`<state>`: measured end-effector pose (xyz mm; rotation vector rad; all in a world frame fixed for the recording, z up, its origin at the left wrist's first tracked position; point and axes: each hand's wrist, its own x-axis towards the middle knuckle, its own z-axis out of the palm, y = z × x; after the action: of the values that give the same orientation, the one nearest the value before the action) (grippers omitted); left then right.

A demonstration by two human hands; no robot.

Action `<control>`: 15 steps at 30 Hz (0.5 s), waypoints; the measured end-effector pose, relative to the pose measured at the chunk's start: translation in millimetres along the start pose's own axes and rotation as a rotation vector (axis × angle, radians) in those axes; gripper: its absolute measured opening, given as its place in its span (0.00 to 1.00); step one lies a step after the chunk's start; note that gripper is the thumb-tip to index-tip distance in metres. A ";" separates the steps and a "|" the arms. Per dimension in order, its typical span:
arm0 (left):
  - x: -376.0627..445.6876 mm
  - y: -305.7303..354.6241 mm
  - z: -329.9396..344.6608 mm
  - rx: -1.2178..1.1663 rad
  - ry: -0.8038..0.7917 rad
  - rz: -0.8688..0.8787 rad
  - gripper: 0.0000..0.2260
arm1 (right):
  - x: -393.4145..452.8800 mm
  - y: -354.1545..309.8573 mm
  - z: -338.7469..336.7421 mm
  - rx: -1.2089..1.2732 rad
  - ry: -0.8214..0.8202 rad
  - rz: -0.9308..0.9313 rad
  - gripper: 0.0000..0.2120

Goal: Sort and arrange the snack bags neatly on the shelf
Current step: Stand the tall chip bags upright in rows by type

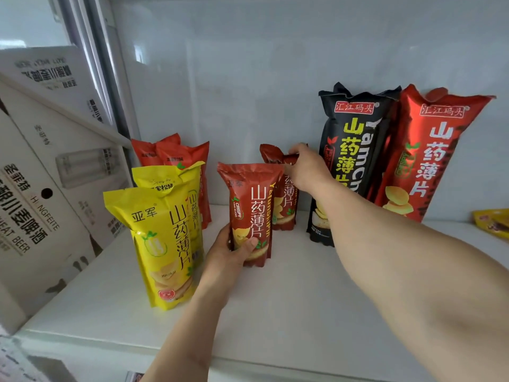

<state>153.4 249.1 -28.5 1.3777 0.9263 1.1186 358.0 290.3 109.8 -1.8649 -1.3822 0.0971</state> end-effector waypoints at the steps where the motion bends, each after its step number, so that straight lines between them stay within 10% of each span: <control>1: 3.9 0.6 1.4 -0.002 0.005 -0.008 0.22 | 3.2 -0.7 2.4 0.002 0.010 0.007 0.23; 15: 28.8 -0.7 3.2 -0.027 -0.002 -0.018 0.20 | 24.6 -2.2 9.3 0.010 0.033 0.079 0.22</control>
<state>163.9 276.0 -25.6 1.3457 0.9169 1.1125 361.6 316.1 114.0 -1.9050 -1.2838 0.1127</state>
